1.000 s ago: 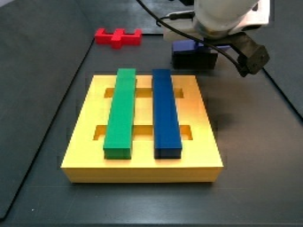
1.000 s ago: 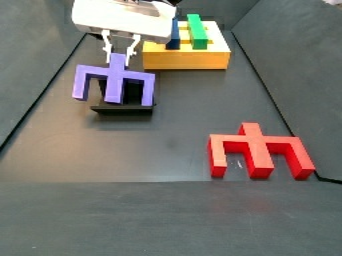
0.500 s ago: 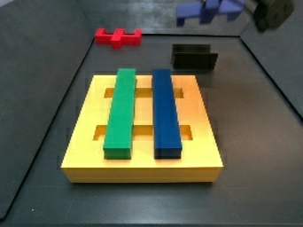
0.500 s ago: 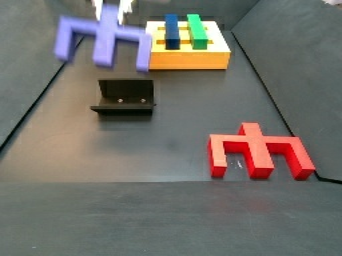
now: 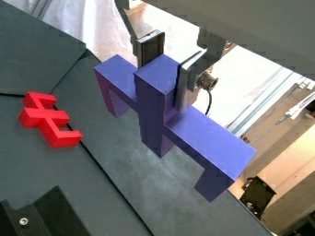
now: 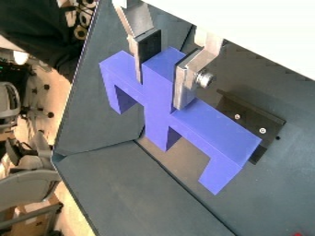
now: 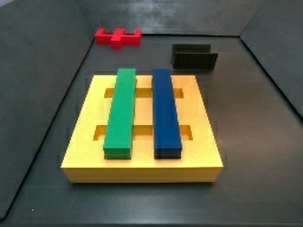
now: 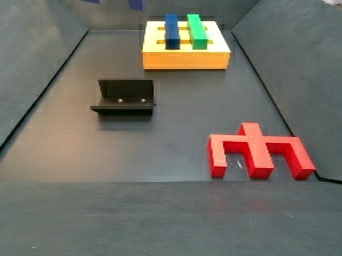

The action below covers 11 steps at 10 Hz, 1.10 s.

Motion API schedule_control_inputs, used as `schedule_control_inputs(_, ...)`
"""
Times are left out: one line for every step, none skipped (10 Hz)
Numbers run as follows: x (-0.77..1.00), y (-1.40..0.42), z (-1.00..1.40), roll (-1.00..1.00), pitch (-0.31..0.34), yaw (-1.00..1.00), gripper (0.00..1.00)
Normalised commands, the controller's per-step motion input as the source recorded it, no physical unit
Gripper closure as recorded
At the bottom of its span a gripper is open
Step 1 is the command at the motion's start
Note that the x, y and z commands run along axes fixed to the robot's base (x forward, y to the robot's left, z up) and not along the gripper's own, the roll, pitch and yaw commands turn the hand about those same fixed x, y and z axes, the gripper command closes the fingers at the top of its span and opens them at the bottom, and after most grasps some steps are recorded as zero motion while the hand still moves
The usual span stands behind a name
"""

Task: Pick up the purple object. Move up. Place the purple object on the fixture. Regrasp the purple object. Move to above the board. Insert the purple object.
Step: Move to above the board.

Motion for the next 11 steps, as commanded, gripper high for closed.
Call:
schedule_control_inputs(-1.03,-1.4,0.28,-1.0,0.257,-0.1,1.0)
schedule_control_inputs(-1.05,-1.4,0.28,-1.0,0.252,-0.09,1.0)
schedule_control_inputs(-1.14,-1.4,0.3,-1.0,0.235,-0.06,1.0)
schedule_control_inputs(-1.13,-1.4,0.27,-1.0,0.24,-0.05,1.0)
schedule_control_inputs(-1.11,-1.4,0.29,-1.0,0.243,-0.03,1.0)
schedule_control_inputs(-1.14,-1.4,0.28,-1.0,0.245,-0.02,1.0)
schedule_control_inputs(-0.5,-0.57,0.13,-1.0,0.242,0.0,1.0)
schedule_control_inputs(-0.15,-0.15,0.03,-1.0,0.229,0.01,1.0)
schedule_control_inputs(-0.04,-0.02,-0.01,-1.0,0.213,0.02,1.0)
schedule_control_inputs(-0.06,-0.02,0.03,-1.0,0.162,0.04,1.0)
schedule_control_inputs(-0.08,0.0,0.01,-0.79,0.103,0.03,1.0)
